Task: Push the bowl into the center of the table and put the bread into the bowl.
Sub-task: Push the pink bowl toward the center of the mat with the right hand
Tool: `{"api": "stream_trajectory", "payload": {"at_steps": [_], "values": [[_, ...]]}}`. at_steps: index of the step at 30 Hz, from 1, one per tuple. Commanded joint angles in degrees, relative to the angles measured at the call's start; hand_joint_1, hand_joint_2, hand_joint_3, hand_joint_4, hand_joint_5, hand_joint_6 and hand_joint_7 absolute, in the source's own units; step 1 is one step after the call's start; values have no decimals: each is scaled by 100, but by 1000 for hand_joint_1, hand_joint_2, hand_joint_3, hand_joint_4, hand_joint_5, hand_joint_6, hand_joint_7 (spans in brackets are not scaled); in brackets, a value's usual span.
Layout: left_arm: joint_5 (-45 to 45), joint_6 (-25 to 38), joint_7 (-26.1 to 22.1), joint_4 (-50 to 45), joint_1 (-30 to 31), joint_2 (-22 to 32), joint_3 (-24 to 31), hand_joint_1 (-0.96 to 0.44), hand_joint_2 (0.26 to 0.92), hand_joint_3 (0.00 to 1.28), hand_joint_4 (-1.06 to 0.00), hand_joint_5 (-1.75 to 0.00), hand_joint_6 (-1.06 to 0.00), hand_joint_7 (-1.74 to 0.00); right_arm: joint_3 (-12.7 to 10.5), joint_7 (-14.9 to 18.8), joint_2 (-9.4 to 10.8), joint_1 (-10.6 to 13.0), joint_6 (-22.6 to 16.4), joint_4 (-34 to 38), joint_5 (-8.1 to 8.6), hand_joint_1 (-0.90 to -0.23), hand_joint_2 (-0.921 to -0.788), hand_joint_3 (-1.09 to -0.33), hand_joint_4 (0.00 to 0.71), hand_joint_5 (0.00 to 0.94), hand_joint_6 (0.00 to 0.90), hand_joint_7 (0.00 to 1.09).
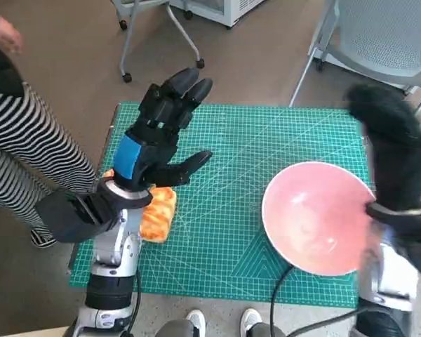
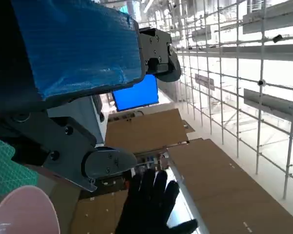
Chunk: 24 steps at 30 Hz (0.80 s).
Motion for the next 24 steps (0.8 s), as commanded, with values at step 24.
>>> {"api": "stream_trajectory", "payload": {"at_steps": [24], "values": [[-69,78,37,-87,74,33,25,-191,760,483,-55,-322,1,-568,-946,-1047,-316,369,-1332,3488,-464,-591,-921,-833,150,9,30,567]]}}
